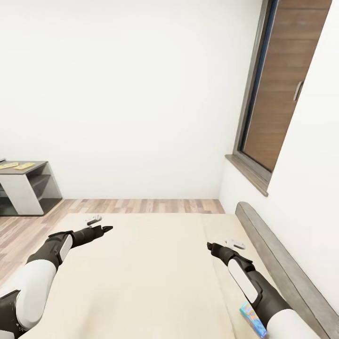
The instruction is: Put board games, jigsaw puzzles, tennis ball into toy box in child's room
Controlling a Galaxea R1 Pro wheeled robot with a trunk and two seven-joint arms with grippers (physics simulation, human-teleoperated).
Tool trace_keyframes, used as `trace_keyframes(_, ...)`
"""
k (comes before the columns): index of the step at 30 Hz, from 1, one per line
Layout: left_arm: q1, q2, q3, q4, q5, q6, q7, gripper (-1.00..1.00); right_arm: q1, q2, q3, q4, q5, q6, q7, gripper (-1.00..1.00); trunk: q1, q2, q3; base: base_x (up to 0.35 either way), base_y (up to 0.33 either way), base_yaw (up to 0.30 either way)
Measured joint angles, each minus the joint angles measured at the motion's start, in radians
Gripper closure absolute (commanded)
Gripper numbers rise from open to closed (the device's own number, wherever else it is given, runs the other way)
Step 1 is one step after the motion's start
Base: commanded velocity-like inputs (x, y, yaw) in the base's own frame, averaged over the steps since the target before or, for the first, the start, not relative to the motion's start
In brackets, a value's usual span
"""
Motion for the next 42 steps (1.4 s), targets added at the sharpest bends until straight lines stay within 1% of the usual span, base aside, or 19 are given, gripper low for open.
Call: trace_keyframes(42,0.0,0.0,0.0,0.0,0.0,0.0,-0.001,-1.0,0.0,0.0,0.0,-0.001,0.0,-0.003,0.0,-1.0,0.0,0.0,0.0,0.0,-0.095,0.0)
